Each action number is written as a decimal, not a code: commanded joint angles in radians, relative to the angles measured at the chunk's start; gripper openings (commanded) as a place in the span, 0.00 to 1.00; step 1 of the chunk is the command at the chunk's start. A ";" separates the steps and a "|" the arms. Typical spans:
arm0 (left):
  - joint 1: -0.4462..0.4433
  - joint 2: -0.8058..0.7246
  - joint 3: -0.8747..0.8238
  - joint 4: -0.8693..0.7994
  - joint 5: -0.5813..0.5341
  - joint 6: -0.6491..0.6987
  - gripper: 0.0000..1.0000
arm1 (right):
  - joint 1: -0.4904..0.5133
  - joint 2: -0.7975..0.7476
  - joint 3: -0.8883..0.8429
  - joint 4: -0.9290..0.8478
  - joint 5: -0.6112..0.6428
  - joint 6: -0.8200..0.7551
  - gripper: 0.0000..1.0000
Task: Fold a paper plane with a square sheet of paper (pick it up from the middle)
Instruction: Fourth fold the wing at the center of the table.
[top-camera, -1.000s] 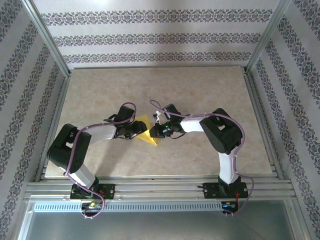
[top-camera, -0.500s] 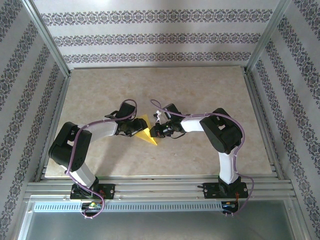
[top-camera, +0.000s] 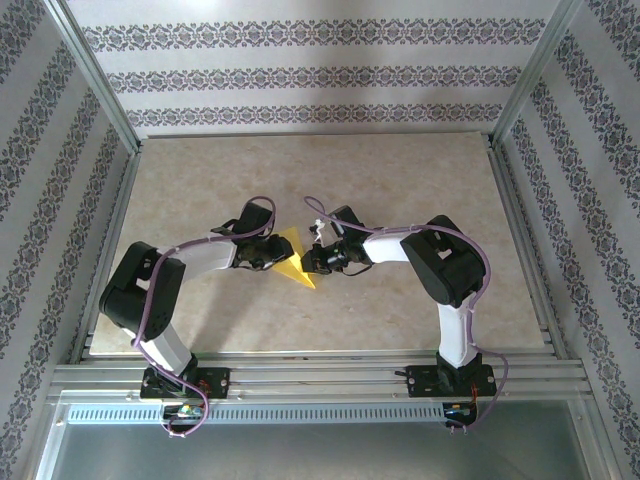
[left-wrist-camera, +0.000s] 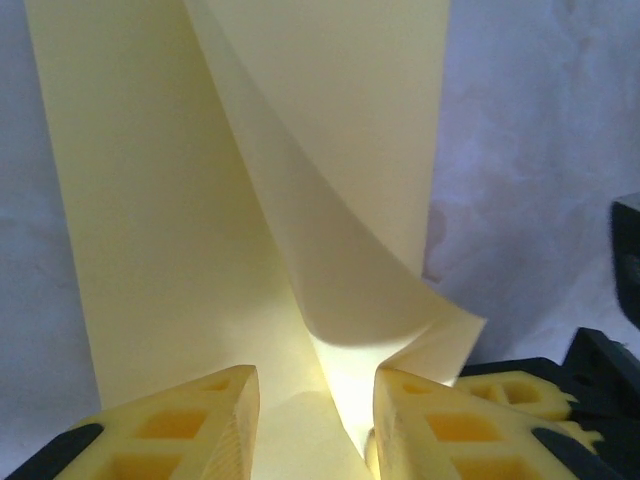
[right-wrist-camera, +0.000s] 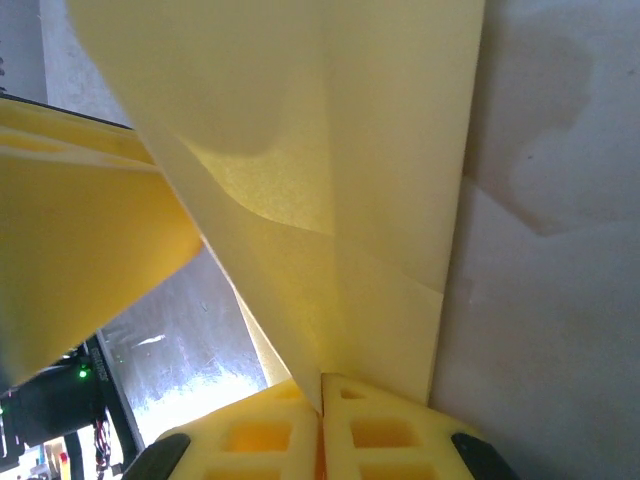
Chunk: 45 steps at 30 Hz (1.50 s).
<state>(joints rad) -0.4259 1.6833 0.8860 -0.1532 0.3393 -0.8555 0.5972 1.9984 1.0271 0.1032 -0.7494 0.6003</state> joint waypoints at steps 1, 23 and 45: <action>-0.010 0.027 0.013 -0.014 0.010 0.013 0.38 | -0.010 -0.002 -0.010 0.014 -0.013 0.004 0.11; -0.013 0.109 0.056 -0.184 -0.036 0.032 0.53 | -0.035 -0.050 -0.037 0.007 -0.039 -0.030 0.24; -0.039 0.221 0.152 -0.358 -0.126 0.011 0.56 | -0.016 -0.067 -0.035 -0.074 0.055 -0.106 0.27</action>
<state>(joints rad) -0.4553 1.8202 1.0775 -0.3889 0.2878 -0.8417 0.5674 1.9091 0.9733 0.0559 -0.7132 0.5220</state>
